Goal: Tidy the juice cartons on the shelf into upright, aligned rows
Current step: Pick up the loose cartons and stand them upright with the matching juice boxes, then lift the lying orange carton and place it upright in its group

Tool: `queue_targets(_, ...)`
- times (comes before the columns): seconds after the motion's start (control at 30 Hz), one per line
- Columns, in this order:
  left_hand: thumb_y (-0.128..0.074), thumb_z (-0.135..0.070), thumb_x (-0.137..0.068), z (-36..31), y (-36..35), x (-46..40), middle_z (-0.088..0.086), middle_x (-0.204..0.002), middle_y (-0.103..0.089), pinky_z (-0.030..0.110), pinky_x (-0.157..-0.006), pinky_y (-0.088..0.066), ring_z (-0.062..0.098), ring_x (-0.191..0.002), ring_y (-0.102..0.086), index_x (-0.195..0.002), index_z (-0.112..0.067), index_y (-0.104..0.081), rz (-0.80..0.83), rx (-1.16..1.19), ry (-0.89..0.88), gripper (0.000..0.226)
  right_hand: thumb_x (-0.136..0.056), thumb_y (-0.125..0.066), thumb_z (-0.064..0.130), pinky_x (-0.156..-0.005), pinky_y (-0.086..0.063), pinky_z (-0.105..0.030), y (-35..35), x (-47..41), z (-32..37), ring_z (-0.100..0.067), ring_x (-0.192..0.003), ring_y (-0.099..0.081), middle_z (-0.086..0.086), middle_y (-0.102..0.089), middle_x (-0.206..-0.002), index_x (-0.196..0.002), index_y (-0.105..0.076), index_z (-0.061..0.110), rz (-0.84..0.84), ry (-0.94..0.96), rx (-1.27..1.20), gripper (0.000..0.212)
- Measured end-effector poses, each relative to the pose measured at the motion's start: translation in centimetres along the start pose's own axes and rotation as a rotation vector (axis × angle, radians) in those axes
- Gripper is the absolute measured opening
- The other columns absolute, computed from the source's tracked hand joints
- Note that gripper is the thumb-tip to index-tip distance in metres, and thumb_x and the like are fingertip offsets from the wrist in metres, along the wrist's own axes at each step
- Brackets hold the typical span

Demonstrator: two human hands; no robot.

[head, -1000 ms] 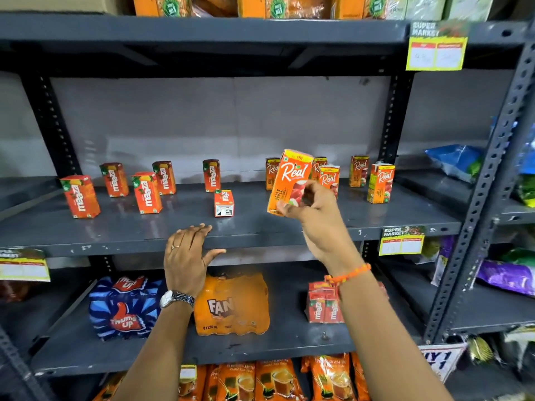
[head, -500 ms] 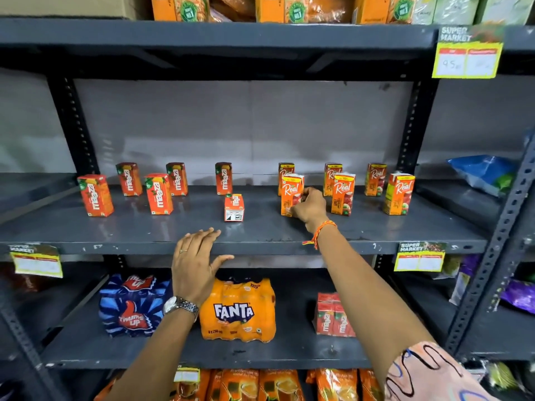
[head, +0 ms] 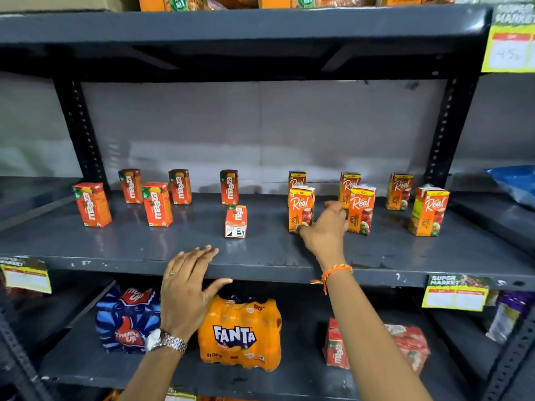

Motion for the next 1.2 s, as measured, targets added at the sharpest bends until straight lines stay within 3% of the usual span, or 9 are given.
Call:
queue_targets(0.17,-0.049,-0.062,-0.088,1.2,0.4,-0.3,0.001,-0.132,-0.065,0.035,-0.114,-0.031,0.021,-0.121,-0.061,-0.129,-0.016,-0.064,0.004,-0.017,-0.116,0.064,-0.063,-0.087,0.012,-0.089,-0.051,-0.041,1.0,2.6,1.4,-0.024,-0.103,-0.056,-0.006,-0.054,-0.109,-0.101,-0.044,0.015,-0.199,0.133,-0.041,0.057)
queue_targets(0.27,-0.047,-0.051,-0.094,3.5,1.0,-0.1,0.002,-0.136,-0.062,0.037,-0.116,-0.03,0.02,-0.127,-0.055,-0.129,-0.012,-0.065,-0.082,0.037,-0.129,0.055,-0.074,-0.082,0.018,-0.067,-0.052,-0.023,-0.2,5.2,3.2,-0.011,-0.074,-0.06,0.004,-0.061,-0.085,-0.091,-0.053,0.019,-0.091,0.207,-0.084,0.033)
queue_targets(0.33,-0.043,-0.042,-0.098,6.1,1.6,0.1,0.005,-0.134,-0.062,0.043,-0.114,-0.035,0.024,-0.126,-0.057,-0.126,-0.009,-0.066,-0.15,0.075,-0.059,0.049,-0.078,-0.078,0.03,-0.06,-0.049,-0.023,-2.5,6.4,4.8,-0.008,-0.065,-0.059,0.004,-0.062,-0.075,-0.088,-0.063,0.019,0.016,0.283,-0.035,0.022)
queue_targets(0.43,-0.04,-0.033,-0.099,10.3,2.7,0.4,0.009,-0.129,-0.065,0.045,-0.112,-0.036,0.032,-0.121,-0.061,-0.123,-0.004,-0.067,-0.197,0.081,0.031,0.047,-0.082,-0.07,0.046,-0.067,-0.054,-0.034,-6.4,6.5,6.8,-0.019,-0.073,-0.064,-0.004,-0.066,-0.08,-0.086,-0.068,0.013,0.1,0.257,0.029,0.033)
queue_targets(0.53,-0.039,-0.033,-0.099,12.6,3.4,0.9,0.01,-0.128,-0.066,0.043,-0.112,-0.036,0.031,-0.118,-0.062,-0.126,-0.004,-0.065,-0.134,0.074,0.004,0.047,-0.083,-0.059,0.056,-0.06,-0.044,-0.031,-9.1,6.0,7.7,-0.03,-0.072,-0.062,-0.01,-0.064,-0.076,-0.066,-0.055,0.011,0.107,0.174,0.129,0.048)
queue_targets(0.73,-0.042,-0.039,-0.097,12.3,3.3,1.2,0.007,-0.129,-0.065,0.045,-0.113,-0.034,0.029,-0.119,-0.058,-0.125,-0.007,-0.064,-0.061,0.149,0.02,0.048,-0.079,-0.058,0.061,-0.086,-0.049,-0.041,-11.2,6.7,9.5,-0.039,-0.107,-0.059,-0.02,-0.064,-0.112,-0.102,-0.065,0.004,0.131,0.105,0.237,0.061)
queue_targets(0.97,-0.039,-0.044,-0.097,12.2,3.5,1.1,0.005,-0.132,-0.063,0.044,-0.117,-0.031,0.026,-0.124,-0.056,-0.128,-0.01,-0.061,0.021,0.14,0.032,0.051,-0.084,-0.064,0.04,-0.073,-0.048,-0.034,-11.6,7.2,10.6,-0.037,-0.092,-0.066,-0.019,-0.069,-0.101,-0.093,-0.062,0.001,0.191,0.022,0.156,0.041)
queue_targets(1.13,-0.041,-0.046,-0.097,12.6,3.9,1.4,0.004,-0.135,-0.06,0.043,-0.117,-0.03,0.024,-0.128,-0.053,-0.133,-0.013,-0.058,0.066,0.112,0.012,0.051,-0.084,-0.062,0.029,-0.065,-0.05,-0.042,-11.1,7.8,10.0,-0.025,-0.057,-0.061,-0.011,-0.067,-0.057,-0.066,-0.063,0.005,0.215,-0.132,-0.212,0.031)
queue_targets(1.2,-0.041,-0.046,-0.097,12.6,3.9,1.3,0.004,-0.135,-0.061,0.044,-0.117,-0.031,0.024,-0.127,-0.053,-0.132,-0.013,-0.058,0.07,0.111,0.013,0.052,-0.09,-0.062,0.022,-0.057,-0.045,-0.037,-10.8,8.4,10.1,-0.024,-0.06,-0.058,-0.016,-0.068,-0.069,-0.071,-0.059,0.005,0.239,-0.211,-0.416,0.026)
Point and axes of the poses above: each hand's wrist, its own x-axis away from the middle knuckle, its own y-axis out of the back of the hand, z = x × y, the point moved 2 cm from there along -x, towards the middle knuckle
